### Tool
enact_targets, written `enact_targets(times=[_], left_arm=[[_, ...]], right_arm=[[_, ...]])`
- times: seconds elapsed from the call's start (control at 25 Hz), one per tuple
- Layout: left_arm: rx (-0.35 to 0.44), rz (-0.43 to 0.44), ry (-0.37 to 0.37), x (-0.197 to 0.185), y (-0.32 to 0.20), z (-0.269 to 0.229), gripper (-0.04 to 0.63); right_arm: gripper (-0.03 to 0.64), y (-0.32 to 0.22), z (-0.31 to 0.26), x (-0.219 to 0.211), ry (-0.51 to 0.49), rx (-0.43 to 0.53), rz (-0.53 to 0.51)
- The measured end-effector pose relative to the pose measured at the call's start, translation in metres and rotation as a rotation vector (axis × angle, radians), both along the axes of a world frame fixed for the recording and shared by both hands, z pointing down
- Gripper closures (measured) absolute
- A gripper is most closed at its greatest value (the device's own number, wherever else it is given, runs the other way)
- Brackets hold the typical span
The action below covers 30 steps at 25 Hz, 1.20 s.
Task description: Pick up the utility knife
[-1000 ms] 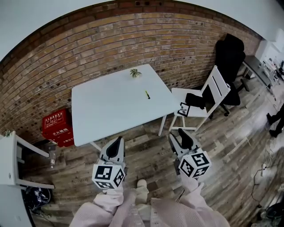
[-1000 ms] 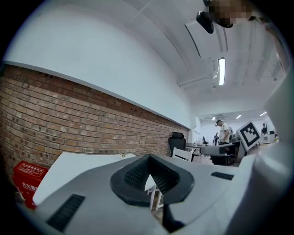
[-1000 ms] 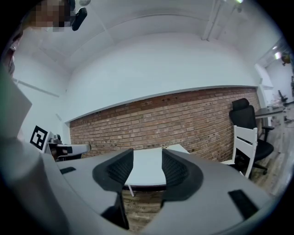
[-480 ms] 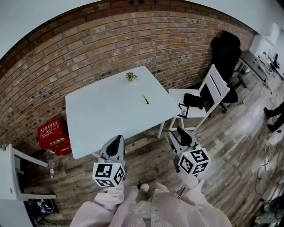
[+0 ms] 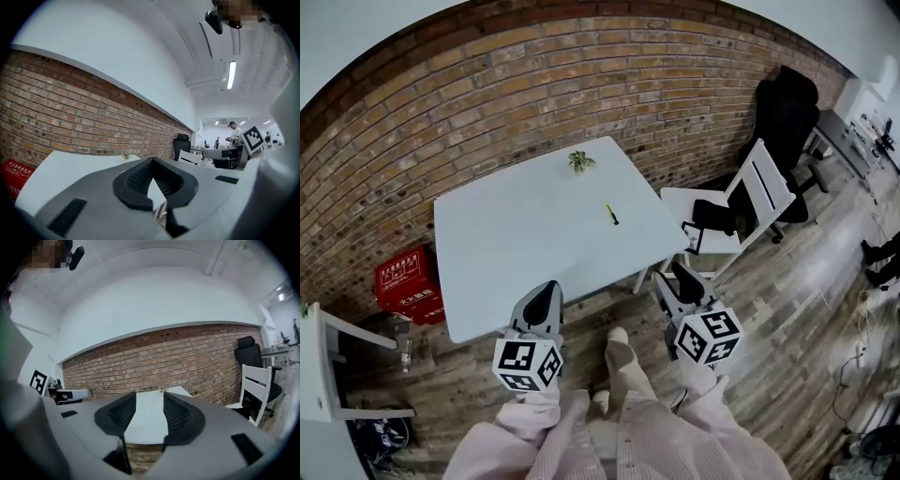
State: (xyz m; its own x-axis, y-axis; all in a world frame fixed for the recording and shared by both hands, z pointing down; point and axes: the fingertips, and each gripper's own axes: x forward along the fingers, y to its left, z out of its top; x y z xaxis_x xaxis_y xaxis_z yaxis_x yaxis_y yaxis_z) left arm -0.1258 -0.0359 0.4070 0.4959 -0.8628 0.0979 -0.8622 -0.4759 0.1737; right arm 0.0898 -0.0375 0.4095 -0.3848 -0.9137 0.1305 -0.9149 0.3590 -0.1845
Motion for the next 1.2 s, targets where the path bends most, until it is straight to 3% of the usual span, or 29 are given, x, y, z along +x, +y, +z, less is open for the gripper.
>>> enact_targets(times=[0.36, 1.2], left_arm=[[-0.036, -0.025, 0.003, 0.01, -0.07, 0.014, 0.603], [-0.258, -0.114, 0.028, 0.03, -0.207, 0.084, 0.603]], right_arm=[[0.439, -0.081, 0.016, 0.005, -0.009, -0.032, -0.033], [0.439, -0.236, 0.092, -0.005, 0.025, -0.243, -0.193]])
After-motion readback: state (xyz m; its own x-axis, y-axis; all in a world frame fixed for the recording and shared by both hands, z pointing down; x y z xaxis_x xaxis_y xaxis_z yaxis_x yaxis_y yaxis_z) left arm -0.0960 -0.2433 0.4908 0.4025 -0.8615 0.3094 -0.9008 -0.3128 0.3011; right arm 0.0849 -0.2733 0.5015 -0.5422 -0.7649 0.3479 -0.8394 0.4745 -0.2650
